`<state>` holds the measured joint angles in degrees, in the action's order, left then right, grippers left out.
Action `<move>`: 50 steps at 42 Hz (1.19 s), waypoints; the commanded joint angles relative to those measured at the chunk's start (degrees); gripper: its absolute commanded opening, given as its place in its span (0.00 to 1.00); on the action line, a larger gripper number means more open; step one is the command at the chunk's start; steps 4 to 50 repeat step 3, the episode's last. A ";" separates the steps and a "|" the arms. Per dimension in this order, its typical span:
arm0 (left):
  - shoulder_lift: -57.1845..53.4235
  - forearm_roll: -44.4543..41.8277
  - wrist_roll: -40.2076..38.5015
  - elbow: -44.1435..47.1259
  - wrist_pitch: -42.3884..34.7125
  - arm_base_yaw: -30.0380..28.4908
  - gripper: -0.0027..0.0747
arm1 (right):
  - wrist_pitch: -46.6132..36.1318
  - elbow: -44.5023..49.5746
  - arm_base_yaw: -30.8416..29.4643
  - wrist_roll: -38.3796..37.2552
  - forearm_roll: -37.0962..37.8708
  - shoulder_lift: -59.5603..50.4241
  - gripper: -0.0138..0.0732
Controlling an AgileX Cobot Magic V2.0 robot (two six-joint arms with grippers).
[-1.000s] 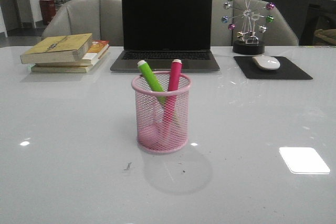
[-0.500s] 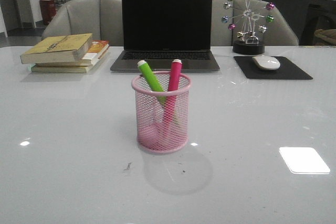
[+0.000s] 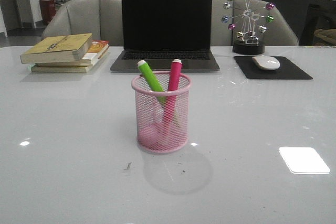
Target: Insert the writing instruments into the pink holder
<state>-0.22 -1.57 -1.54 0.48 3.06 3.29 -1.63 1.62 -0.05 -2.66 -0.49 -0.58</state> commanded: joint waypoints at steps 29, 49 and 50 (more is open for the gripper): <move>-1.09 0.11 -0.12 0.04 -4.93 0.42 0.15 | -5.08 -0.69 -0.39 0.52 0.49 -1.25 0.22; -1.09 0.11 -0.12 0.04 -4.93 0.42 0.15 | -5.08 -0.69 -0.39 0.52 0.49 -1.25 0.22; -1.09 0.11 -0.12 0.04 -4.93 0.42 0.15 | -5.08 -0.69 -0.39 0.52 0.49 -1.25 0.22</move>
